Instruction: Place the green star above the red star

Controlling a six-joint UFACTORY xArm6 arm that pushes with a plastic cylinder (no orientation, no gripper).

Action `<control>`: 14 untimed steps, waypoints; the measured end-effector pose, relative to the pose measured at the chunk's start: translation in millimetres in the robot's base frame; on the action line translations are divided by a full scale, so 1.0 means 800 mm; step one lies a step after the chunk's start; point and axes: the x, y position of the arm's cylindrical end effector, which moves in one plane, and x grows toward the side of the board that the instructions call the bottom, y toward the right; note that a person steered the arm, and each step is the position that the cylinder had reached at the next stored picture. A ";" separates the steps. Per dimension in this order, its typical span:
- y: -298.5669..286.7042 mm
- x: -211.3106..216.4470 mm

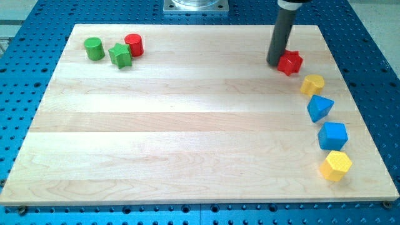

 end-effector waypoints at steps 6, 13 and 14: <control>-0.574 0.015; -0.317 0.039; -0.269 0.036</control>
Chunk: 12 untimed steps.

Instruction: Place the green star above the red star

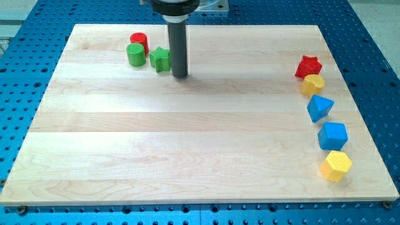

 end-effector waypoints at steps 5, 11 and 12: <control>0.022 -0.079; 0.065 -0.066; 0.142 -0.106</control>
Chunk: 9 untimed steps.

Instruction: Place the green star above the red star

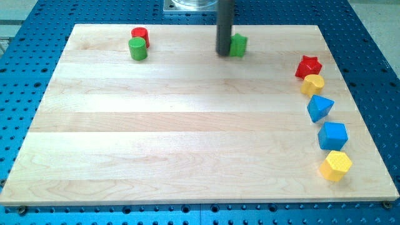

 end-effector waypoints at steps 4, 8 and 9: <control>0.137 -0.005; 0.167 -0.036; 0.167 -0.015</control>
